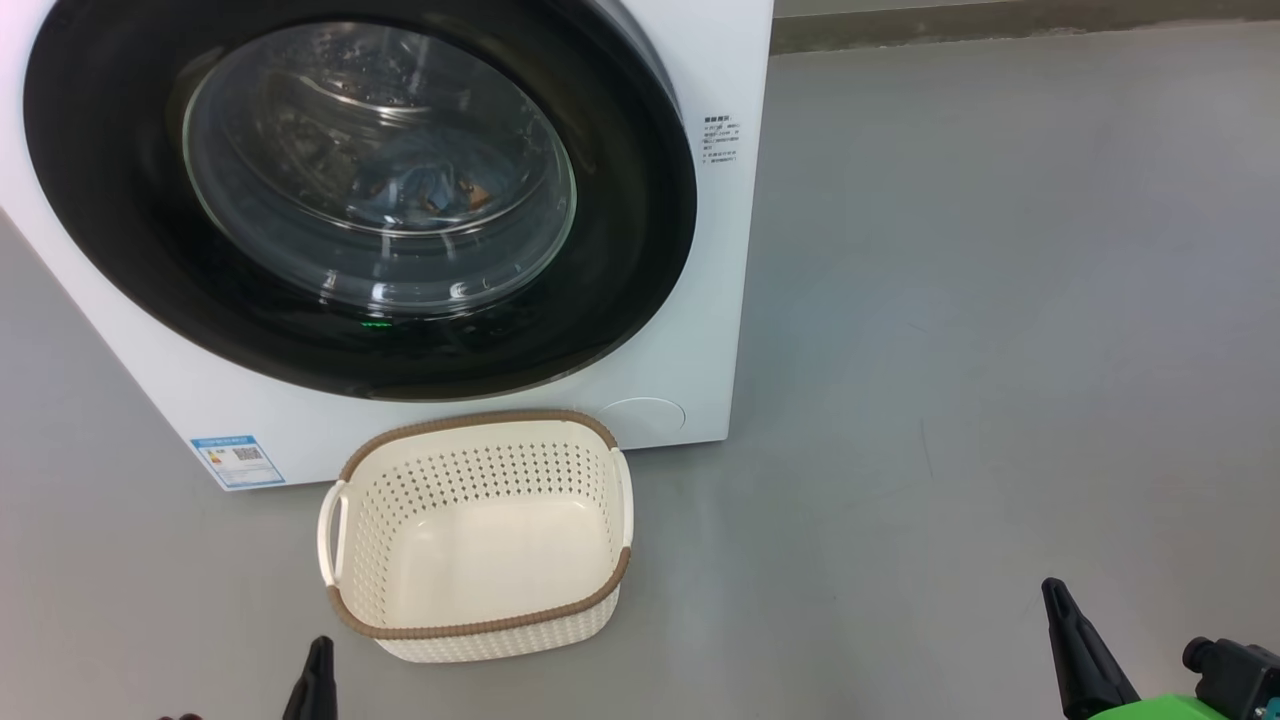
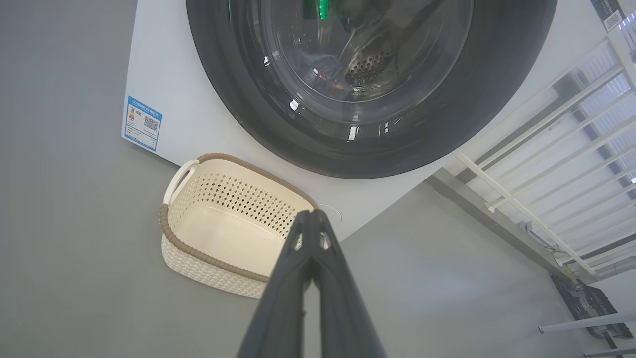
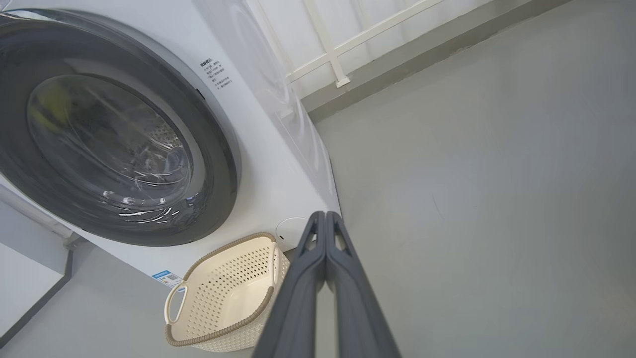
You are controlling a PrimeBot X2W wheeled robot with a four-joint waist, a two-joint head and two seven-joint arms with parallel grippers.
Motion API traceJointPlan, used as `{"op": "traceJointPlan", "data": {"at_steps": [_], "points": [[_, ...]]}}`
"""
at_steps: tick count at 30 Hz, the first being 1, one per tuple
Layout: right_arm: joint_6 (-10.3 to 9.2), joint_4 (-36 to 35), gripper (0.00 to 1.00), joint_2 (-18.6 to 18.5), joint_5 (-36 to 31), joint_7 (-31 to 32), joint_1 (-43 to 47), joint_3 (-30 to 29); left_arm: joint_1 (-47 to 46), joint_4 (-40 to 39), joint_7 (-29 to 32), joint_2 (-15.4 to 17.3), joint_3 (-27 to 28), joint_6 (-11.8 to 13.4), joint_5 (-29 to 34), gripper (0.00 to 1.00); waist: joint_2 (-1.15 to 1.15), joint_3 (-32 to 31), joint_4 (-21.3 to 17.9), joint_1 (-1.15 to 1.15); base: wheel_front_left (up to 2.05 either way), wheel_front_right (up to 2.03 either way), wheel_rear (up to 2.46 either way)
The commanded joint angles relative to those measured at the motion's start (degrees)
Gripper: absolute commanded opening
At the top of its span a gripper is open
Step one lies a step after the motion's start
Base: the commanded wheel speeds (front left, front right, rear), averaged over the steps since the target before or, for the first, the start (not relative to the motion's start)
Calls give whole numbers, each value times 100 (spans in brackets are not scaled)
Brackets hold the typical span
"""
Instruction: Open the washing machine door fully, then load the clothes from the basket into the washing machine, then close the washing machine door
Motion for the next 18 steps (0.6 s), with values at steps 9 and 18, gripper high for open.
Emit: {"op": "traceJointPlan", "data": {"at_steps": [9, 18], "points": [[-12, -97, 0, 0, 745, 177, -333, -34, -316, -89, 171, 101, 160, -7, -656, 0, 0, -2, 14, -1, 0, 0, 0], [-15, -75, 0, 23, 1344, 330, -404, -50, -400, -66, 312, 119, 220, -8, -1168, 0, 0, -5, 27, -1, 0, 0, 0]]}}
